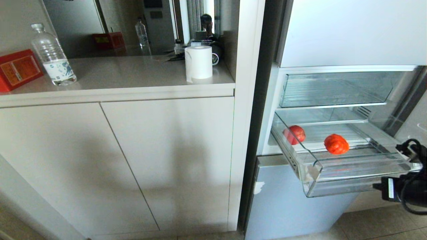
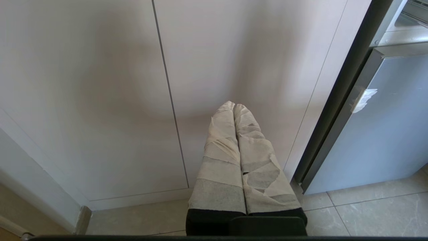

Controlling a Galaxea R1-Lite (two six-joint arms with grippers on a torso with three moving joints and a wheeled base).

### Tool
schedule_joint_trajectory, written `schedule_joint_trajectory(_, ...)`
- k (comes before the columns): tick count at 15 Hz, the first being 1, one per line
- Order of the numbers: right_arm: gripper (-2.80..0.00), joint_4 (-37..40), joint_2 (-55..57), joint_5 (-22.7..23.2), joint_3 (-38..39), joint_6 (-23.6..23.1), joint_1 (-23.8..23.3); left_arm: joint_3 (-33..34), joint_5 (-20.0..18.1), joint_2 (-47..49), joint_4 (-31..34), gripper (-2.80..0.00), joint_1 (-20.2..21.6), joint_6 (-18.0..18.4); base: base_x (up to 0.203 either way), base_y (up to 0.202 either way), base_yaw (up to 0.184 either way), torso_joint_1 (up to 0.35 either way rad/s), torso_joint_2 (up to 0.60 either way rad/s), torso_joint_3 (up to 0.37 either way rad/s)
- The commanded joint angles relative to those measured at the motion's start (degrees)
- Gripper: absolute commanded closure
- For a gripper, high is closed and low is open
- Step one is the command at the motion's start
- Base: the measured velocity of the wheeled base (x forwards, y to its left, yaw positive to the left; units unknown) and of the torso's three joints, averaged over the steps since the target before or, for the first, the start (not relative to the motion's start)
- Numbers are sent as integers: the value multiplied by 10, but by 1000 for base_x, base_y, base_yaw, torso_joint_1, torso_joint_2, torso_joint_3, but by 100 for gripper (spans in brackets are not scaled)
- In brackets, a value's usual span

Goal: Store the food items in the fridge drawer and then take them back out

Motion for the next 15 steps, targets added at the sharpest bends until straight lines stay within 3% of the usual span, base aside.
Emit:
schedule_joint_trajectory(1,0,-5,140,0,-76,0,31,0,0,1,0,0,0,0,0,0,0,0,0,0)
schedule_joint_trajectory(3,0,-19,202,1,-134,8,57,0,0,1,0,0,0,0,0,0,0,0,0,0)
schedule_joint_trajectory(5,0,-86,274,1,-189,42,87,0,0,1,0,0,0,0,0,0,0,0,0,0)
schedule_joint_trajectory(9,0,-275,380,0,-304,188,125,0,0,1,0,0,0,0,0,0,0,0,0,0)
schedule_joint_trajectory(11,0,-280,349,0,-262,194,128,0,0,1,0,0,0,0,0,0,0,0,0,0)
schedule_joint_trajectory(15,0,-281,165,5,-101,185,114,0,0,1,0,0,0,0,0,0,0,0,0,0)
